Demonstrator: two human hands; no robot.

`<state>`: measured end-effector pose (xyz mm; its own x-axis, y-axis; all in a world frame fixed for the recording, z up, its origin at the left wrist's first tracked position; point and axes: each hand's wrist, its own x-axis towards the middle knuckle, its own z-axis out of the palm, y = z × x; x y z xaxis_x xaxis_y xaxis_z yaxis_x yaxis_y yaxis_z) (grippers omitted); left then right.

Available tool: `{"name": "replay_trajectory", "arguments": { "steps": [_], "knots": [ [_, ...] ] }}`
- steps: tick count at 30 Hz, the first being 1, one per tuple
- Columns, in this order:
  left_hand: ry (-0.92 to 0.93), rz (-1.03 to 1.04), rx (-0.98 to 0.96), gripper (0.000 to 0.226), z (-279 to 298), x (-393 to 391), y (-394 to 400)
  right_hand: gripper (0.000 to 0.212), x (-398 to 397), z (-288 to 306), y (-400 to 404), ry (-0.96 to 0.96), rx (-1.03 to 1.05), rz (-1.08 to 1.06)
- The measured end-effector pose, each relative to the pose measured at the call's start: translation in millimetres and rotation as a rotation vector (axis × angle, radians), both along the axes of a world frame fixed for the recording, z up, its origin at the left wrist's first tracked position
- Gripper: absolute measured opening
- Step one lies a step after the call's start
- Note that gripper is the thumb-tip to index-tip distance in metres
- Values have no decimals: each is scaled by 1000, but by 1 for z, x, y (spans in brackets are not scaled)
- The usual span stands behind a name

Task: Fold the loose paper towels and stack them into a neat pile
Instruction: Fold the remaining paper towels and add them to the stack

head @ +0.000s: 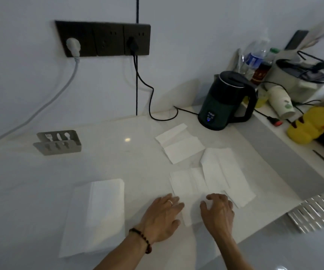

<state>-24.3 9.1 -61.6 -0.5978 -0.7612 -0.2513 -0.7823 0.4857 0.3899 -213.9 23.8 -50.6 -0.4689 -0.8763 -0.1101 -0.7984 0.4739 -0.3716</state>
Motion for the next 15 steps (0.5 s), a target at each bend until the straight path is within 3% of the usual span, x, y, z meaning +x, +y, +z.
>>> {"name": "replay_trajectory", "arguments": {
  "steps": [3, 6, 11, 15],
  "knots": [
    [-56, -29, 17, 57, -3, -15, -2, 59, -24, 4, -6, -40, 92, -142],
    [-101, -8, -8, 54, -4, -21, -2, 67, -41, 2, -15, -270, 156, -177],
    [-124, 62, -46, 50, -1, -18, -4, 31, -35, -3, -13, -536, 41, -120],
    [-157, 73, -44, 49, 5, -9, -3, 5, -35, 7, -15, -545, -77, -95]
  ]
}}
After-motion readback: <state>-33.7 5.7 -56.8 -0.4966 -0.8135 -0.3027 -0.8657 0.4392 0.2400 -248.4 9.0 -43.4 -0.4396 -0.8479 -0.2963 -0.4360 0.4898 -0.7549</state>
